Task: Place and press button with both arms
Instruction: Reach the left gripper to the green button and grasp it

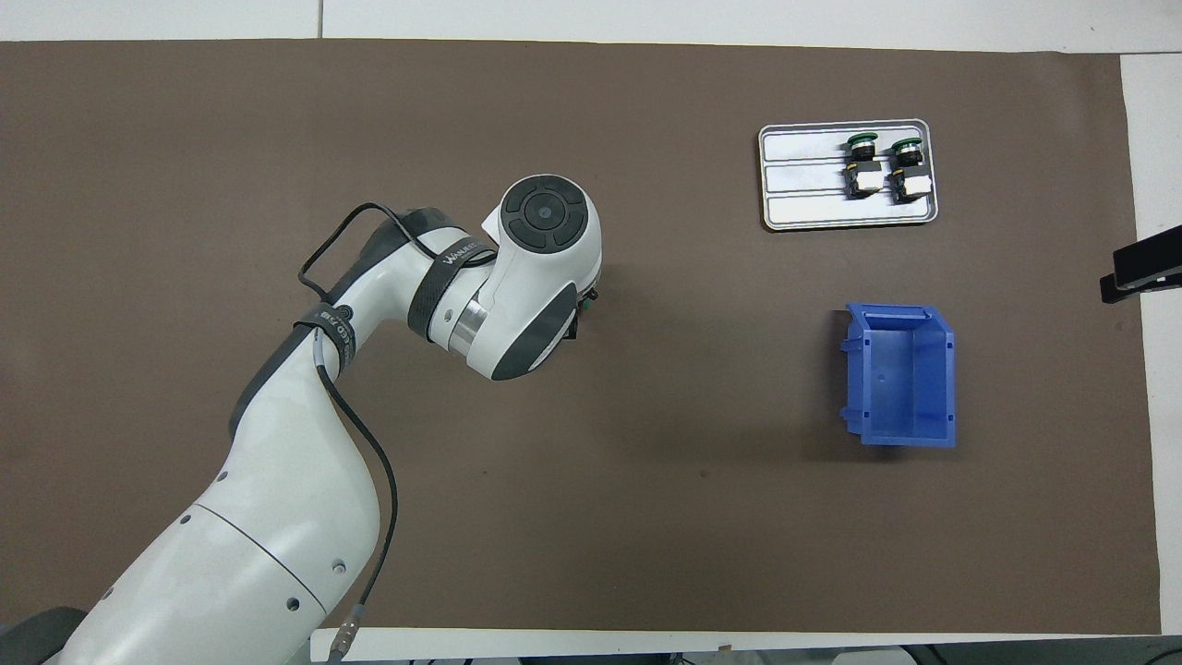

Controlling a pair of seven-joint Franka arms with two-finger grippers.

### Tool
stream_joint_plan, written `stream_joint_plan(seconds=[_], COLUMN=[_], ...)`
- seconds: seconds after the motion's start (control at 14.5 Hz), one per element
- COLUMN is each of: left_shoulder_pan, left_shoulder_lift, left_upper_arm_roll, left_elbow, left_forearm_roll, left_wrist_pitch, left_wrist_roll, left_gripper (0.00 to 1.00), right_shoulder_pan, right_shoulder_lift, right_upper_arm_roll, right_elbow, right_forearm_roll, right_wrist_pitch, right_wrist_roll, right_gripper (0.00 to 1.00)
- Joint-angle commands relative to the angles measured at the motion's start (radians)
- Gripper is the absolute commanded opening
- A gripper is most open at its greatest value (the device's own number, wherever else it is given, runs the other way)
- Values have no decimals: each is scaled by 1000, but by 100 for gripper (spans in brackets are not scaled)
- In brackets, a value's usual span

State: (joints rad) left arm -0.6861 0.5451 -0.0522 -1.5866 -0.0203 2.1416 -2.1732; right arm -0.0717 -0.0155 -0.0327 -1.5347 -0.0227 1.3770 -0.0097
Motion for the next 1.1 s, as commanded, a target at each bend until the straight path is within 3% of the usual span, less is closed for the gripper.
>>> stream_joint_plan(seconds=[0.0,0.21,0.48,0.83,1.03], left_shoulder_pan=[10,54,134,210,247], left_shoulder_lift=[-45,-144,-220,-301,-335], left_upper_arm_roll=[6,3,0,2,2], left_elbow=[-13,-85,-143,-249,-357], left_forearm_roll=[10,5,-42,-252,-449], left_wrist_pitch=[-17,-14,-16,-8,107], left_wrist_roll=[47,76,140,390,548], left_gripper=[10,10,10,10,8], right_shoulder_pan=[-7,-7,-7,-7,-7], right_shoulder_lift=[-21,-21,-21,-21,-21], right_upper_arm_roll=[4,4,4,4,4], right_elbow=[-27,-27,-27,-27,-27], right_forearm_roll=[0,0,0,0,0], right_wrist_pitch=[11,11,11,11,11], right_wrist_roll=[-18,-16,-16,-16,-18], right_gripper=[98,98,98,98,98])
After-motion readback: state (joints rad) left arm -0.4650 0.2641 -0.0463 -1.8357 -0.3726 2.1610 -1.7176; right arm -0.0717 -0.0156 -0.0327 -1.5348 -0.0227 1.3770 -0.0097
